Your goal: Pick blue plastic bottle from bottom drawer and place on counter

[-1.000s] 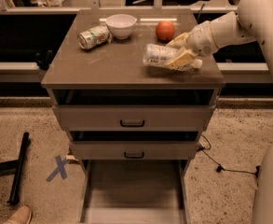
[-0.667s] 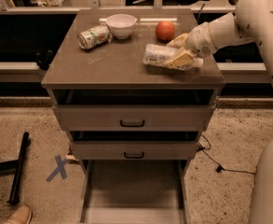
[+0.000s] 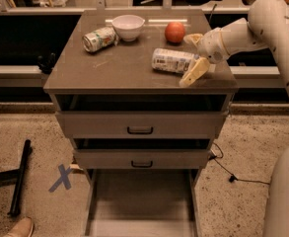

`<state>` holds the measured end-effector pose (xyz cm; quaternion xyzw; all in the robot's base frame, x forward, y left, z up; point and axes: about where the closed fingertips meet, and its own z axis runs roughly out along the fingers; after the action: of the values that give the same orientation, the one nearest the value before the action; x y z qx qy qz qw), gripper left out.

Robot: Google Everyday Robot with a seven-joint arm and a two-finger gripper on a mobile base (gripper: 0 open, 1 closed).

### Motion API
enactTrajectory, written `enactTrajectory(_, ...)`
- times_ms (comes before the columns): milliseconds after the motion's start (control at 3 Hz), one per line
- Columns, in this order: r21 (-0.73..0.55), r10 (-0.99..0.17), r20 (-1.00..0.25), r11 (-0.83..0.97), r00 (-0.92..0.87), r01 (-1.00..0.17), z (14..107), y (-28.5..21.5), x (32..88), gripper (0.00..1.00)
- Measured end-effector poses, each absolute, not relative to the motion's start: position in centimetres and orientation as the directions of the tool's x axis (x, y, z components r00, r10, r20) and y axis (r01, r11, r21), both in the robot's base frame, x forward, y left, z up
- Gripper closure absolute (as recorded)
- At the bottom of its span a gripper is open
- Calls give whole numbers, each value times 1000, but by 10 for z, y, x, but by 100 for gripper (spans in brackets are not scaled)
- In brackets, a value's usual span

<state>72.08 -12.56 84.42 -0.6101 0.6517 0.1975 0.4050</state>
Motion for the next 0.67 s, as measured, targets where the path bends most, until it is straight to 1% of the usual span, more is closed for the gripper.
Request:
enactTrajectory(333, -264, -635, -770, 227, 63, -937, 857, -149, 716, 0)
enactTrajectory(667, -339, -652, -754, 274, 85, -900, 888, -178, 706, 0)
